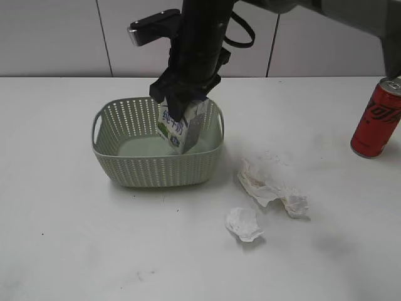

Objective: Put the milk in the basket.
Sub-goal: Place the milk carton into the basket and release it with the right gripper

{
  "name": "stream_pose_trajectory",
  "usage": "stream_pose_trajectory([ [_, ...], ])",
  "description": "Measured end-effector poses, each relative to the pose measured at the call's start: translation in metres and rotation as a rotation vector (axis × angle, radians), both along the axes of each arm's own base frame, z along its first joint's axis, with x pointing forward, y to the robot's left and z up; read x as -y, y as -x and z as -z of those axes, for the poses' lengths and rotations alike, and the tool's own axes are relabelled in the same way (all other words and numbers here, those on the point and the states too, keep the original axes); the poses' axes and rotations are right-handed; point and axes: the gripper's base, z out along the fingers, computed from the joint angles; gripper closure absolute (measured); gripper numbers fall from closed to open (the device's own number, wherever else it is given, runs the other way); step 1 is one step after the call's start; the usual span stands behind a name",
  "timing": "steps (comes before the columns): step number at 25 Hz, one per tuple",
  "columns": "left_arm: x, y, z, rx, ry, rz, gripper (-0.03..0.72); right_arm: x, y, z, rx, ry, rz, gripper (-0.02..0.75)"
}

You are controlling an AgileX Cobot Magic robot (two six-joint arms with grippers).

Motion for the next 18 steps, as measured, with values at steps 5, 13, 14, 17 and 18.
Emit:
stream_pose_trajectory([
  [5, 0.000, 0.000, 0.000, 0.000, 0.000, 0.000, 0.454, -0.004, -0.005, 0.024, -0.022, 0.017, 0.001, 0.368],
  [13, 0.000, 0.000, 0.000, 0.000, 0.000, 0.000, 0.454, -0.005, -0.006, 0.030, -0.024, 0.018, 0.003, 0.294],
  [14, 0.000, 0.000, 0.000, 0.000, 0.000, 0.000, 0.454, -0.006, -0.007, 0.029, -0.022, 0.011, 0.003, 0.246],
  [17, 0.000, 0.000, 0.000, 0.000, 0.000, 0.000, 0.454, -0.006, -0.006, 0.029, -0.029, 0.000, 0.031, 0.158],
  [18, 0.000, 0.000, 0.000, 0.000, 0.000, 0.000, 0.454, -0.006, -0.006, 0.029, -0.031, -0.001, 0.040, 0.150],
])
